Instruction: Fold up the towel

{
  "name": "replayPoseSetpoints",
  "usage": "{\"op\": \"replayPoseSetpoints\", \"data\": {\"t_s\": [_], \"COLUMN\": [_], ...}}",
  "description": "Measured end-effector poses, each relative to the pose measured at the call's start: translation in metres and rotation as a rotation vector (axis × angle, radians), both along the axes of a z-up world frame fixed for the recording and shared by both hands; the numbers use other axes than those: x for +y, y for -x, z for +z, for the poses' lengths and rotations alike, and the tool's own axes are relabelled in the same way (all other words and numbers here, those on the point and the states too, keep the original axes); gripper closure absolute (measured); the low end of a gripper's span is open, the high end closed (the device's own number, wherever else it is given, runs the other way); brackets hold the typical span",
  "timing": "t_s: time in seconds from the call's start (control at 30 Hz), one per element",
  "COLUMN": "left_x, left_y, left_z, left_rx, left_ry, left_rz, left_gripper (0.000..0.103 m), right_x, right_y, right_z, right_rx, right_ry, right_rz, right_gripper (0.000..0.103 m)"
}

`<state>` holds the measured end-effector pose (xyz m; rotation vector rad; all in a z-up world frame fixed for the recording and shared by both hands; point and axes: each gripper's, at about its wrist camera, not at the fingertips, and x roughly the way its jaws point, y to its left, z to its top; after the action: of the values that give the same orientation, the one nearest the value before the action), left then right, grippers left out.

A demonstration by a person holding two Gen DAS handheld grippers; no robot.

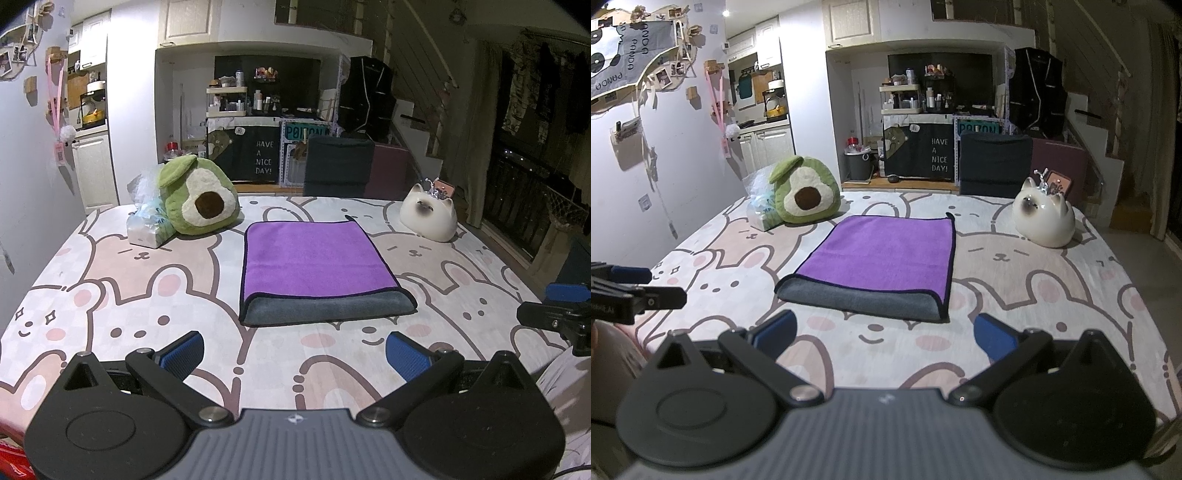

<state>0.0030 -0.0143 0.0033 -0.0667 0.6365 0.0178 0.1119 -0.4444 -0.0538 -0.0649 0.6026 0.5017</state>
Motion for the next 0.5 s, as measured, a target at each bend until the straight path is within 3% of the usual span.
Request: {"op": "replayPoseSetpoints", "data": {"t_s": [0.5], "left_x": [0.004], "left_y": [-0.010], "left_z": [0.012], "left_rx": [-0.026], "left_ry": [0.009], "left_rz": [-0.002], "left_gripper": [0.000], "right_x": [-0.001], "right_y": [-0.011], "right_z": [0.005], "right_rx": [-0.011], "right_ry": [-0.009], "right_rz": [-0.033], "right_gripper": [0.000]}}
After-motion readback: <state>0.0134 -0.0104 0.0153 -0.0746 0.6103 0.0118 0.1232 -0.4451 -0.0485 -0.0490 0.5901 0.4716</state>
